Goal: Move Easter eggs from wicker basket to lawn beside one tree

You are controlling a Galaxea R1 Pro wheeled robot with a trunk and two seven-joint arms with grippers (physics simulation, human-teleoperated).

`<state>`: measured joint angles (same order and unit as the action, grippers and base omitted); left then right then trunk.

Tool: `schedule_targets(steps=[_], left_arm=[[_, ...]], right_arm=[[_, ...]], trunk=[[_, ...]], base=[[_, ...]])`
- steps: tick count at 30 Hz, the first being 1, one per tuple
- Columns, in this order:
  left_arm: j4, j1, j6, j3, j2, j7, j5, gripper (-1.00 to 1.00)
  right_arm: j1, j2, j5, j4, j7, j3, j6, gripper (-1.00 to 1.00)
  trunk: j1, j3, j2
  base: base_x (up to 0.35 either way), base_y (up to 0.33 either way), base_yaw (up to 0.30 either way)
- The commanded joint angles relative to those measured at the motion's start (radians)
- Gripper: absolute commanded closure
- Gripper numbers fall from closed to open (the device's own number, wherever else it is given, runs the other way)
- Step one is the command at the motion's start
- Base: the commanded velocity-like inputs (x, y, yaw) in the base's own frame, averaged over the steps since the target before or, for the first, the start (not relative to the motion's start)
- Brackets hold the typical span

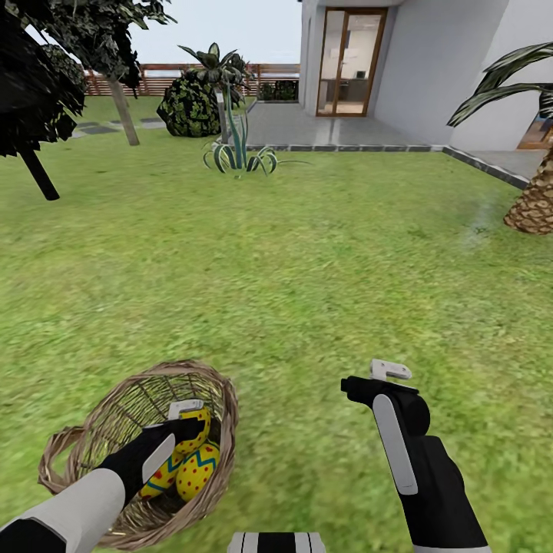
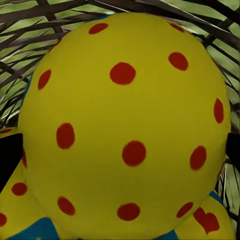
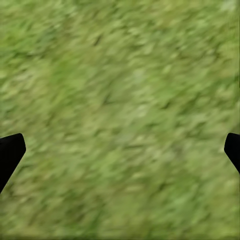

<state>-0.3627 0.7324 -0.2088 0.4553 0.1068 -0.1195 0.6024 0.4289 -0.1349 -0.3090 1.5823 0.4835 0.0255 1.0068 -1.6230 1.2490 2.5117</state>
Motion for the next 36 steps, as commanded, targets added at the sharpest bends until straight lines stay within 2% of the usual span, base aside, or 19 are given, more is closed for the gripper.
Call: schedule_targets(steps=[1, 9, 13, 29, 33, 36], left_arm=[[0.000, -0.001, -0.008, 0.010, 0.002, -0.009, 0.014, 1.00], [-0.001, -0.001, -0.009, 0.010, 0.002, -0.009, 0.014, 1.00], [-0.002, -0.001, -0.009, 0.011, 0.001, -0.009, 0.014, 1.00], [-0.001, -0.001, -0.009, 0.011, 0.002, -0.011, 0.014, 1.00], [-0.001, -0.001, -0.009, 0.011, 0.002, -0.011, 0.014, 1.00], [-0.001, -0.001, -0.009, 0.010, 0.002, -0.011, 0.014, 1.00]], right_arm=[[0.001, 0.000, -0.010, 0.001, 0.010, 0.001, 0.002, -1.00], [0.001, 0.000, -0.010, 0.001, 0.010, 0.001, 0.003, -1.00], [0.001, 0.000, -0.010, 0.001, 0.010, 0.001, 0.002, -1.00], [0.001, 0.000, -0.010, 0.001, 0.010, 0.001, 0.002, -1.00], [0.001, 0.000, -0.010, 0.001, 0.010, 0.002, 0.002, -1.00], [0.001, 0.000, -0.010, 0.001, 0.010, 0.002, 0.002, -1.00]], trunk=[[0.000, 0.001, 0.000], [0.000, 0.001, 0.000], [0.002, -0.014, -0.001], [0.003, -0.022, -0.001], [0.005, -0.038, -0.002], [0.005, -0.038, -0.002]], base=[[0.000, 0.000, 0.000], [0.000, 0.000, 0.000], [0.000, 0.000, 0.000], [0.000, 0.000, 0.000], [0.000, 0.000, 0.000], [0.000, 0.000, 0.000]])
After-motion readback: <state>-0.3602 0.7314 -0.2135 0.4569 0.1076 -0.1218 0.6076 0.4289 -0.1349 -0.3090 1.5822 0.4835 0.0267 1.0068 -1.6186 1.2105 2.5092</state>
